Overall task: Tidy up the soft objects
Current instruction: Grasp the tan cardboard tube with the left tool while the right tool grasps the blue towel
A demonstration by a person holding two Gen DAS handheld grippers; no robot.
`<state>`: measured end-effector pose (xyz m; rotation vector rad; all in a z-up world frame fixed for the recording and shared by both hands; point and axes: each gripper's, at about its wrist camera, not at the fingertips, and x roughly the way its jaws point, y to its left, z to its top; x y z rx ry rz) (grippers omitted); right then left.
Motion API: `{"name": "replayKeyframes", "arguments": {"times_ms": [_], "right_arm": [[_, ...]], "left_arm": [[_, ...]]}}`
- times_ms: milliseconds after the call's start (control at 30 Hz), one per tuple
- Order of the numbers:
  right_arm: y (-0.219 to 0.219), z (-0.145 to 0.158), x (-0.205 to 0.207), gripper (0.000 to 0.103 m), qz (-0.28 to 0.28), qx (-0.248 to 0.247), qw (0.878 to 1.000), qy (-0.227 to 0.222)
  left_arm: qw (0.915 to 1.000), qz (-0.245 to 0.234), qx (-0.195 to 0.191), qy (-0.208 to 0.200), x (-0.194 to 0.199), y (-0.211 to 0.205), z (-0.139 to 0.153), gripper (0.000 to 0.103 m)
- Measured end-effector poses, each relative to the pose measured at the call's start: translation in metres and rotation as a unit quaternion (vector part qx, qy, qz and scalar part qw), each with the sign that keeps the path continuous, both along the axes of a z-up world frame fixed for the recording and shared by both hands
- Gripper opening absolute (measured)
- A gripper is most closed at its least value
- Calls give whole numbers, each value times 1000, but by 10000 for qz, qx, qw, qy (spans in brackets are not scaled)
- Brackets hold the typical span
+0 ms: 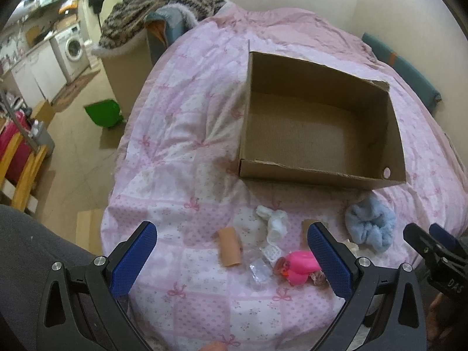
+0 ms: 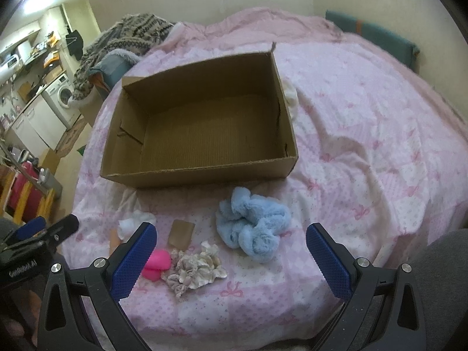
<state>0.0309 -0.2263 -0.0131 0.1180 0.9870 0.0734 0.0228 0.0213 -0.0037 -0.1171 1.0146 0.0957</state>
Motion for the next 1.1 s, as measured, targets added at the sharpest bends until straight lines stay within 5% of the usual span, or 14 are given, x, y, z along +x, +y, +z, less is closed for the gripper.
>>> {"name": "replayKeyframes", "arguments": {"times_ms": [100, 333, 700, 1100], "right_arm": [[-8, 2, 9, 103, -84, 162, 9996, 200], [-19, 6, 35, 103, -126, 525, 9967, 609], [-28, -39, 80, 103, -127, 529, 9900, 1303], [-44, -72, 83, 103, -444, 915, 9811, 1646]], "left_arm": [[9994, 91, -243, 250, 6, 6, 4, 103], [9984, 197, -65, 535, 29, 13, 9, 103], [9822, 667, -463, 1692, 67, 47, -53, 102], [9583, 820, -1153, 2481, 71, 47, -113, 44]]}}
